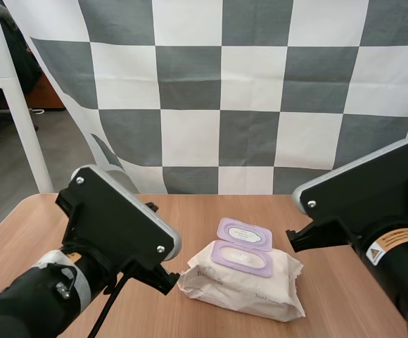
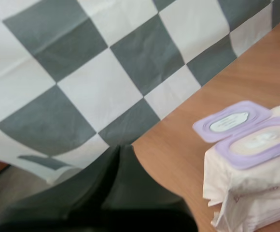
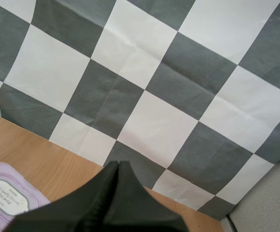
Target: Open the wet wipes lid
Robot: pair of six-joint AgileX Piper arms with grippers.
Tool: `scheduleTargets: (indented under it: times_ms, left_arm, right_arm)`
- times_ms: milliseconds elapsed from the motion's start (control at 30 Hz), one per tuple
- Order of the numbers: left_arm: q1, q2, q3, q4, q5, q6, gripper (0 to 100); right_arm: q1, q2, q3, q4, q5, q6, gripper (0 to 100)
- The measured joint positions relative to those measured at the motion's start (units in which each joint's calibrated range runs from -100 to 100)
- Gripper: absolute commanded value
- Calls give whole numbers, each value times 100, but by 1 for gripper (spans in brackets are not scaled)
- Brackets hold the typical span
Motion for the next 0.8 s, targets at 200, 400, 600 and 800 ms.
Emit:
scheduleTargets:
  times_ms: [200, 400, 600, 800]
  left_arm:
    - [0, -183, 1215, 924, -1595, -898, 0]
    - [0, -495, 1641, 951, -3140, -1769, 0]
    - [0, -551, 1643, 965, -3778, -2332, 0]
    - [14, -617, 1643, 2033, -2911, -3635, 0]
  right_arm:
    - [-157, -10, 962, 0, -1219, 615, 0]
    - [-215, -10, 1722, 0, -1987, 692, 0]
    - [-225, -10, 1952, 0, -1987, 704, 0]
    - [-370, -10, 2097, 41, -1127, 1558, 0]
